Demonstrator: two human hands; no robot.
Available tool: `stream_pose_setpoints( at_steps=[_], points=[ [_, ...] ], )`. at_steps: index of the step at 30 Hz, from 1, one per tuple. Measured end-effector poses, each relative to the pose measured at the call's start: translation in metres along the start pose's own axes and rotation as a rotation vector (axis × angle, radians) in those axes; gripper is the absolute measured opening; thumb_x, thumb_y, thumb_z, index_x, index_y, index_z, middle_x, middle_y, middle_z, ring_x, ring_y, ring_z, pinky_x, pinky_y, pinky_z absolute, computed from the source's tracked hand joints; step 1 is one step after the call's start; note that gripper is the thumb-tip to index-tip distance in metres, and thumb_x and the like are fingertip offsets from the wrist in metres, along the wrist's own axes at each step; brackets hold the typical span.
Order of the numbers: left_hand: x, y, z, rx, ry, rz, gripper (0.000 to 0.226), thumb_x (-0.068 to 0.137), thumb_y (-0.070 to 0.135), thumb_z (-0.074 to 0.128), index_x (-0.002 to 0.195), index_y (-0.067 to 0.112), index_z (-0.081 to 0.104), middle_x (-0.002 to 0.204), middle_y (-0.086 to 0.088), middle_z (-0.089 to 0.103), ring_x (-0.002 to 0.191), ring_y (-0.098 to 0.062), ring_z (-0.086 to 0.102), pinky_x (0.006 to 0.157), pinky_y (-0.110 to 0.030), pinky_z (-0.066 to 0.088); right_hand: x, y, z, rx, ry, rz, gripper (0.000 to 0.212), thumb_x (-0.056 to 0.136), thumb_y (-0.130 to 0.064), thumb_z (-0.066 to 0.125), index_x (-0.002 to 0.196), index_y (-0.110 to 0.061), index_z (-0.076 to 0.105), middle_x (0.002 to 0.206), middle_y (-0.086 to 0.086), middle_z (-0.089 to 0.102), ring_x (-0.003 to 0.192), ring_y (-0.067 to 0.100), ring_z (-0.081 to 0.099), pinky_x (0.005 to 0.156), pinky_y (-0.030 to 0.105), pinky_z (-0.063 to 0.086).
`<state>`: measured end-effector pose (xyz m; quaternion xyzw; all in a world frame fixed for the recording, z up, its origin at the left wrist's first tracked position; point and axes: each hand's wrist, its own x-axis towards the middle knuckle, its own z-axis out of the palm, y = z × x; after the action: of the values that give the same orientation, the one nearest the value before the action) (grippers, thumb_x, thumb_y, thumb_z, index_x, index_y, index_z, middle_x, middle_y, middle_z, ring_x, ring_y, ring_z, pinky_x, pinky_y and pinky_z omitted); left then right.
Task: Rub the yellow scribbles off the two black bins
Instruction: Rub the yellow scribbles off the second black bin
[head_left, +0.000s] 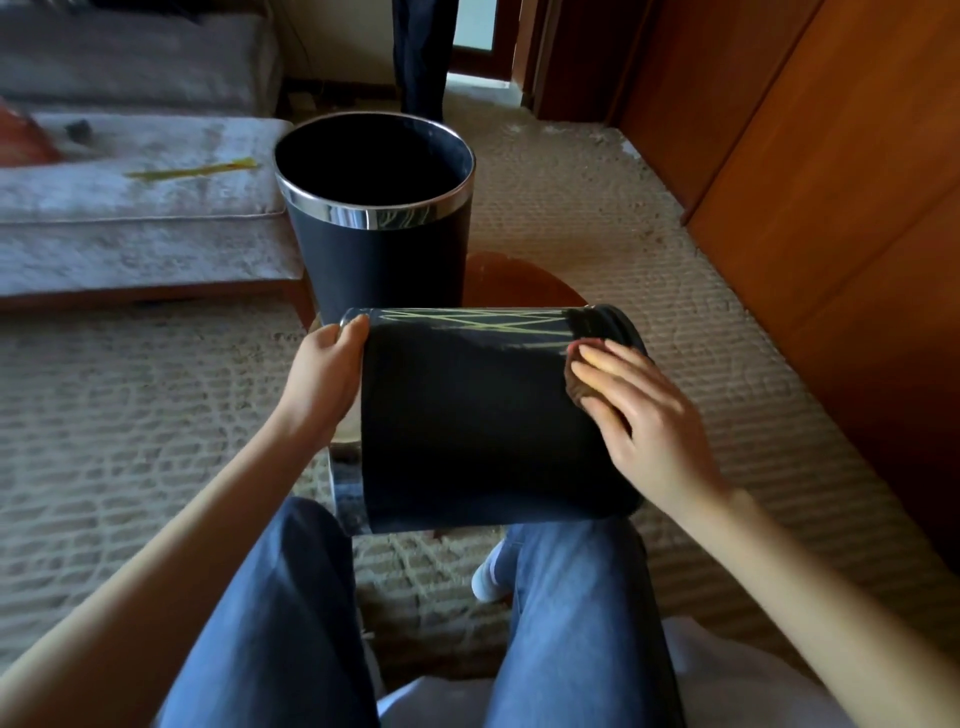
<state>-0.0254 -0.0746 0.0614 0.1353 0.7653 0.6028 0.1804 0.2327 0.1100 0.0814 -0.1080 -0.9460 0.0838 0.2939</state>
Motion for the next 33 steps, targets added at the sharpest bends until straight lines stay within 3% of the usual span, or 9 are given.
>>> stream_pose_setpoints(
  at_steps=[3, 7, 11, 16, 21, 24, 27, 29, 33],
  points=[
    [-0.008, -0.001, -0.001, 0.014, -0.004, 0.040, 0.040, 0.096, 0.044, 0.049, 0.074, 0.012, 0.058, 0.063, 0.002, 0.043, 0.054, -0.011, 0.037, 0.053, -0.031, 0.029, 0.039, 0.000, -0.006, 0.008, -0.118, 0.106, 0.030, 0.096, -0.019, 0.056, 0.122, -0.010, 0.070, 0.129, 0.002, 0.066, 0.123, 0.019, 0.059, 0.108, 0.033, 0.043],
    [-0.021, -0.006, -0.002, -0.005, 0.016, 0.061, 0.042, 0.100, 0.036, 0.049, 0.066, 0.015, 0.058, 0.063, 0.007, 0.050, 0.057, -0.007, 0.044, 0.059, -0.030, 0.037, 0.093, 0.008, -0.004, -0.013, -0.391, 0.256, 0.027, 0.101, -0.027, 0.050, 0.119, -0.020, 0.069, 0.122, -0.002, 0.068, 0.112, 0.021, 0.061, 0.093, 0.040, 0.050],
    [-0.016, -0.007, -0.001, -0.010, 0.020, 0.020, 0.042, 0.097, 0.043, 0.049, 0.074, 0.008, 0.058, 0.064, 0.002, 0.048, 0.056, -0.012, 0.043, 0.060, -0.033, 0.034, 0.045, -0.013, -0.004, -0.044, -0.157, 0.140, 0.029, 0.098, -0.018, 0.055, 0.122, -0.008, 0.068, 0.129, 0.006, 0.066, 0.121, 0.024, 0.059, 0.107, 0.032, 0.042],
    [-0.005, 0.001, -0.003, -0.020, -0.004, -0.019, 0.062, 0.080, 0.059, 0.050, 0.088, -0.001, 0.063, 0.072, -0.007, 0.054, 0.067, -0.017, 0.050, 0.068, -0.036, 0.040, -0.054, -0.036, 0.009, -0.104, -0.079, -0.101, 0.042, 0.094, -0.007, 0.062, 0.136, -0.002, 0.056, 0.147, 0.011, 0.049, 0.142, 0.030, 0.038, 0.115, 0.047, 0.036],
    [-0.018, -0.004, -0.002, -0.006, -0.006, 0.067, 0.041, 0.101, 0.037, 0.046, 0.083, 0.006, 0.068, 0.080, -0.002, 0.065, 0.072, -0.009, 0.057, 0.071, -0.032, 0.047, -0.009, -0.035, 0.017, 0.009, -0.027, -0.056, 0.036, 0.098, -0.010, 0.053, 0.132, -0.001, 0.059, 0.142, 0.011, 0.055, 0.137, 0.028, 0.046, 0.115, 0.045, 0.036],
    [-0.025, -0.006, -0.002, -0.002, 0.004, 0.088, 0.040, 0.101, 0.037, 0.047, 0.074, 0.012, 0.062, 0.069, 0.004, 0.061, 0.065, -0.005, 0.053, 0.068, -0.032, 0.044, 0.041, -0.034, 0.015, 0.006, -0.116, 0.098, 0.036, 0.099, -0.021, 0.046, 0.127, -0.007, 0.064, 0.133, 0.008, 0.063, 0.126, 0.024, 0.056, 0.110, 0.035, 0.040],
    [-0.033, -0.006, -0.001, -0.004, 0.023, 0.062, 0.042, 0.102, 0.036, 0.048, 0.066, 0.016, 0.056, 0.050, 0.015, 0.054, 0.050, 0.002, 0.046, 0.057, -0.030, 0.039, 0.093, -0.026, 0.014, 0.012, -0.380, 0.247, 0.032, 0.103, -0.027, 0.040, 0.122, -0.017, 0.064, 0.123, 0.001, 0.066, 0.112, 0.023, 0.060, 0.092, 0.035, 0.050],
    [-0.033, -0.005, -0.001, -0.002, 0.036, 0.045, 0.043, 0.101, 0.039, 0.048, 0.065, 0.017, 0.054, 0.049, 0.013, 0.051, 0.050, -0.003, 0.043, 0.057, -0.032, 0.036, 0.099, -0.023, 0.013, 0.042, -0.432, 0.264, 0.032, 0.104, -0.028, 0.040, 0.125, -0.019, 0.062, 0.126, 0.000, 0.064, 0.114, 0.023, 0.059, 0.095, 0.035, 0.049],
    [-0.022, 0.001, -0.001, 0.016, 0.044, 0.010, 0.037, 0.096, 0.045, 0.048, 0.078, 0.013, 0.053, 0.064, -0.005, 0.041, 0.055, -0.014, 0.037, 0.059, -0.034, 0.031, 0.019, -0.040, 0.005, -0.021, -0.100, 0.077, 0.036, 0.099, -0.015, 0.053, 0.133, -0.005, 0.060, 0.141, 0.008, 0.057, 0.133, 0.022, 0.050, 0.115, 0.033, 0.034]
  ],
)
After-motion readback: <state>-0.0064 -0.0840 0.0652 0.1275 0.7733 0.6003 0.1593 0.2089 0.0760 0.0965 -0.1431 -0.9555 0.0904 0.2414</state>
